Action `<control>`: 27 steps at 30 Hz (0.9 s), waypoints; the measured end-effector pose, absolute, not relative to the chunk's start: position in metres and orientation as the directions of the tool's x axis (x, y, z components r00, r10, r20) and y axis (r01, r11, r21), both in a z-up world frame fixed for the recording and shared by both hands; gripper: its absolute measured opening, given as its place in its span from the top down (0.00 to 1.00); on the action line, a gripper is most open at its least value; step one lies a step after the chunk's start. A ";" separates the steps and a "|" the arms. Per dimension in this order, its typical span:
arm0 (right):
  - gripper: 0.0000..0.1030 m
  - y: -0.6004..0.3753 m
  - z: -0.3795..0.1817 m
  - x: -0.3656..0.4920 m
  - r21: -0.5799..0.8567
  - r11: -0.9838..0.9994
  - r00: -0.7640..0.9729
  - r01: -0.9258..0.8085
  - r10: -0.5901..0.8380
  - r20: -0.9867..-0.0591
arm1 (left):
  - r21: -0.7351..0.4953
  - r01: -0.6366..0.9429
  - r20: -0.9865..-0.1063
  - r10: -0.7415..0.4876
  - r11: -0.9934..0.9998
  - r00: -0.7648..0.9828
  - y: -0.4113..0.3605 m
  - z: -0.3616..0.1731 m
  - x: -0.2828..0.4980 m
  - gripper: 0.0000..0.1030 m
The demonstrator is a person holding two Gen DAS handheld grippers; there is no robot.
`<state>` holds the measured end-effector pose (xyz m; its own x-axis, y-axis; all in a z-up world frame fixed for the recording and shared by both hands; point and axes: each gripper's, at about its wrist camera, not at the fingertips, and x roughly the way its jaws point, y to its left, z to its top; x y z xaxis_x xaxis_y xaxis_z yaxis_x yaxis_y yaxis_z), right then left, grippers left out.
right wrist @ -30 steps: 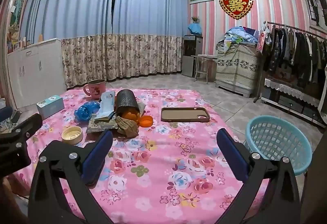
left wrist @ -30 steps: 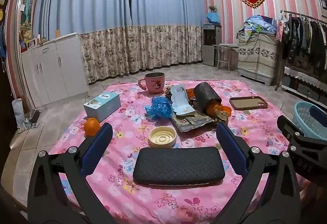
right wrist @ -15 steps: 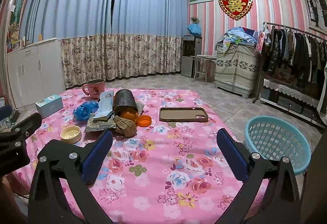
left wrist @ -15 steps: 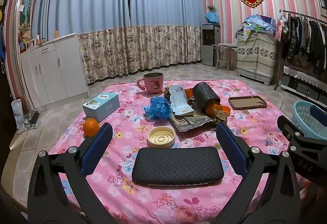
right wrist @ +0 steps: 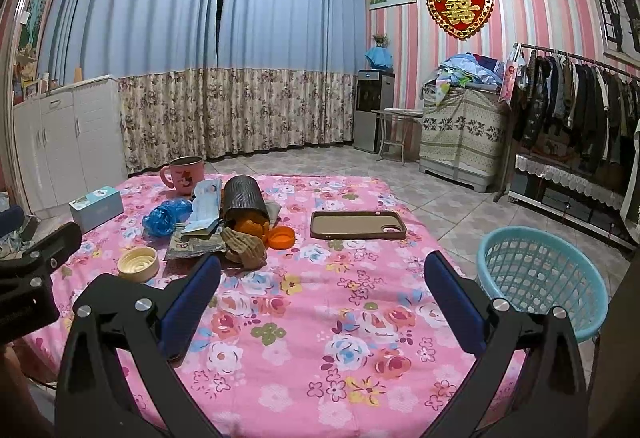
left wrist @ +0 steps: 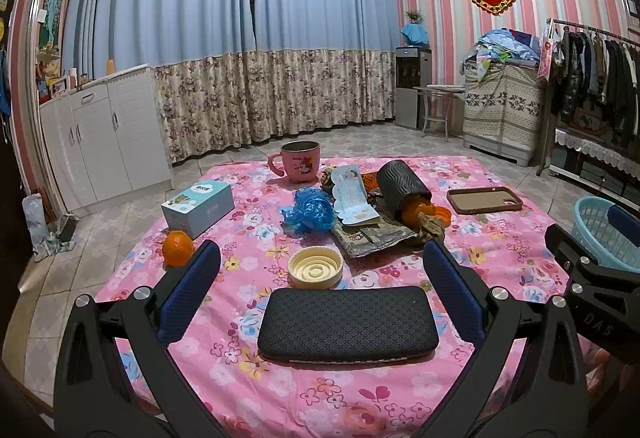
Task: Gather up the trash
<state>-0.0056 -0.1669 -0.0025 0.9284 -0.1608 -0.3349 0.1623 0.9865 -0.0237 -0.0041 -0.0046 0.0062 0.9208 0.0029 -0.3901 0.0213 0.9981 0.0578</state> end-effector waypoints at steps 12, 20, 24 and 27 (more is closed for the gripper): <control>0.04 -0.170 -0.003 -0.006 -0.024 0.986 0.928 0.164 -0.163 -0.335 | 0.057 0.021 -0.390 0.003 0.998 0.921 -0.004 0.003 -0.003 0.05; 0.04 -0.169 -0.003 -0.006 -0.018 0.986 0.928 0.165 -0.162 -0.334 | 0.057 0.022 -0.390 0.002 0.998 0.921 -0.004 0.003 -0.003 0.05; 0.04 -0.169 -0.003 -0.006 -0.018 0.986 0.928 0.165 -0.162 -0.336 | 0.057 0.022 -0.390 0.002 0.998 0.921 -0.004 0.003 -0.003 0.05; 0.04 -0.169 -0.003 -0.006 -0.017 0.986 0.928 0.165 -0.161 -0.335 | 0.056 0.021 -0.390 0.003 0.998 0.921 -0.004 0.003 -0.002 0.05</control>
<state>-0.0057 -0.1692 -0.0027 0.9284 -0.1613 -0.3348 0.1653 0.9861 -0.0166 -0.0020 -0.0038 0.0033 0.9210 0.0030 -0.3897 0.0205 0.9982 0.0562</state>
